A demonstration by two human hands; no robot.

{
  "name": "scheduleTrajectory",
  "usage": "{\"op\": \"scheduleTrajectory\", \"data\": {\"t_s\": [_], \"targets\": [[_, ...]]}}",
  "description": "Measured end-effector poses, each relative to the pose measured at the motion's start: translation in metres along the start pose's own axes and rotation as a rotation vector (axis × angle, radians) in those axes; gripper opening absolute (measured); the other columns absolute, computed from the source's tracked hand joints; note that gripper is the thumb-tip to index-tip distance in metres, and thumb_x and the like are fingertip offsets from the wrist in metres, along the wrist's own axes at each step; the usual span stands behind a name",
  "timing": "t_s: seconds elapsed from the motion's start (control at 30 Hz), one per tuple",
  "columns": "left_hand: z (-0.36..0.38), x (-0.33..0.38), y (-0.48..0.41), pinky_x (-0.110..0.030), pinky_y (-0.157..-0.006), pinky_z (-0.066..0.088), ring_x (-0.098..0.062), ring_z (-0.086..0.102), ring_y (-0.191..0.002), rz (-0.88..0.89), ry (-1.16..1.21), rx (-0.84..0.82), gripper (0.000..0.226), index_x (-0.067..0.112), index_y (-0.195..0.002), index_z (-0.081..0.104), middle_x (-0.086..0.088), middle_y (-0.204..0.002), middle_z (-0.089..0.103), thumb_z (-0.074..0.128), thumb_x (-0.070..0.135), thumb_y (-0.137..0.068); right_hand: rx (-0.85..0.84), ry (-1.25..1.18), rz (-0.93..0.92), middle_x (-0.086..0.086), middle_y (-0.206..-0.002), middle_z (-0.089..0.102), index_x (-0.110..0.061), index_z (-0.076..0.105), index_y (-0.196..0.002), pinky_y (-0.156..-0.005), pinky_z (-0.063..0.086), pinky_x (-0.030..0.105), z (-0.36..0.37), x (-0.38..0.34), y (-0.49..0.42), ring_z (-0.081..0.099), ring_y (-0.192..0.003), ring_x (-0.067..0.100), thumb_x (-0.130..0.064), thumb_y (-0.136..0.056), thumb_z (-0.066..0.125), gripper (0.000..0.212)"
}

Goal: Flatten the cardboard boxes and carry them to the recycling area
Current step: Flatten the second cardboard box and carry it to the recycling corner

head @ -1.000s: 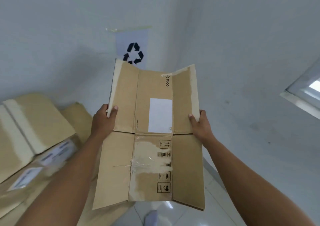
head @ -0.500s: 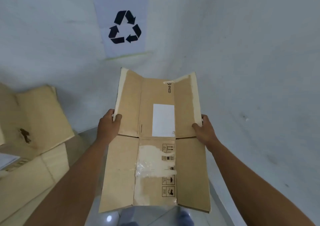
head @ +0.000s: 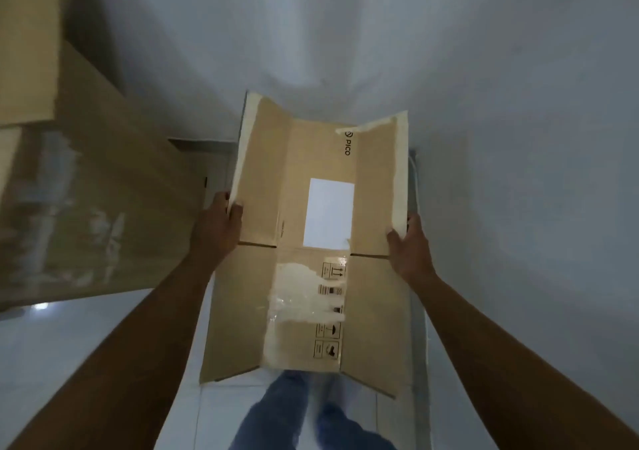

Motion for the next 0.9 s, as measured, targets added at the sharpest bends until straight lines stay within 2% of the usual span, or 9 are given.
{"op": "scheduleTrajectory", "data": {"t_s": [0.07, 0.17, 0.33, 0.47, 0.6, 0.9], "targets": [[0.042, -0.033, -0.016, -0.036, -0.090, 0.049, -0.032, 0.065, -0.108, -0.036, 0.066, -0.054, 0.042, 0.011, -0.138, 0.048, -0.014, -0.123, 0.066, 0.051, 0.034, -0.102, -0.016, 0.031, -0.019, 0.014, -0.131, 0.061, -0.009, 0.038, -0.143, -0.085, 0.043, 0.030, 0.036, 0.034, -0.026, 0.062, -0.113, 0.033, -0.018, -0.103, 0.050, 0.043], [0.103, -0.084, -0.039, -0.031, -0.084, 0.046, -0.024, 0.062, -0.100, -0.026, 0.052, -0.114, 0.044, 0.012, -0.143, 0.041, -0.012, -0.123, 0.064, 0.052, 0.025, -0.102, -0.019, 0.062, -0.007, 0.014, -0.130, 0.063, -0.011, 0.034, -0.144, -0.086, 0.046, 0.030, 0.090, 0.087, -0.060, 0.064, -0.111, 0.033, -0.019, -0.104, 0.048, 0.043], [0.178, -0.151, -0.086, -0.037, -0.081, 0.051, -0.033, 0.064, -0.103, -0.006, 0.031, -0.122, 0.041, 0.010, -0.138, 0.041, -0.014, -0.125, 0.063, 0.051, 0.028, -0.102, -0.050, 0.089, 0.000, 0.015, -0.134, 0.061, -0.010, 0.033, -0.148, -0.094, 0.050, 0.037, 0.155, 0.149, -0.121, 0.062, -0.117, 0.034, -0.022, -0.105, 0.047, 0.047], [0.220, -0.191, -0.129, -0.038, -0.084, 0.050, -0.032, 0.063, -0.105, -0.025, 0.048, -0.081, 0.042, 0.009, -0.139, 0.040, -0.016, -0.126, 0.062, 0.050, 0.029, -0.103, -0.054, 0.057, -0.051, 0.014, -0.136, 0.059, -0.009, 0.036, -0.147, -0.096, 0.045, 0.032, 0.204, 0.175, -0.175, 0.059, -0.122, 0.032, -0.021, -0.104, 0.049, 0.046], [0.259, -0.223, -0.170, -0.033, -0.086, 0.045, -0.033, 0.060, -0.114, -0.037, 0.052, -0.058, 0.045, 0.009, -0.141, 0.039, -0.016, -0.132, 0.059, 0.051, 0.028, -0.103, -0.023, 0.036, -0.089, 0.013, -0.137, 0.058, -0.010, 0.036, -0.147, -0.099, 0.047, 0.037, 0.244, 0.197, -0.222, 0.059, -0.122, 0.031, -0.022, -0.104, 0.050, 0.047], [0.311, -0.258, -0.249, -0.035, -0.089, 0.047, -0.033, 0.060, -0.115, 0.036, 0.062, 0.002, 0.048, 0.008, -0.139, 0.043, -0.017, -0.133, 0.060, 0.055, 0.033, -0.100, 0.055, 0.057, -0.146, 0.015, -0.138, 0.057, -0.006, 0.040, -0.145, -0.102, 0.046, 0.039, 0.284, 0.239, -0.299, 0.057, -0.125, 0.032, -0.025, -0.102, 0.054, 0.048]]}}
Point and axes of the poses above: each hand's wrist, its own y-axis away from the middle knuckle, its own z-axis out of the palm, x = y × z, the point moved 1 cm from there along -y, towards the middle knuckle
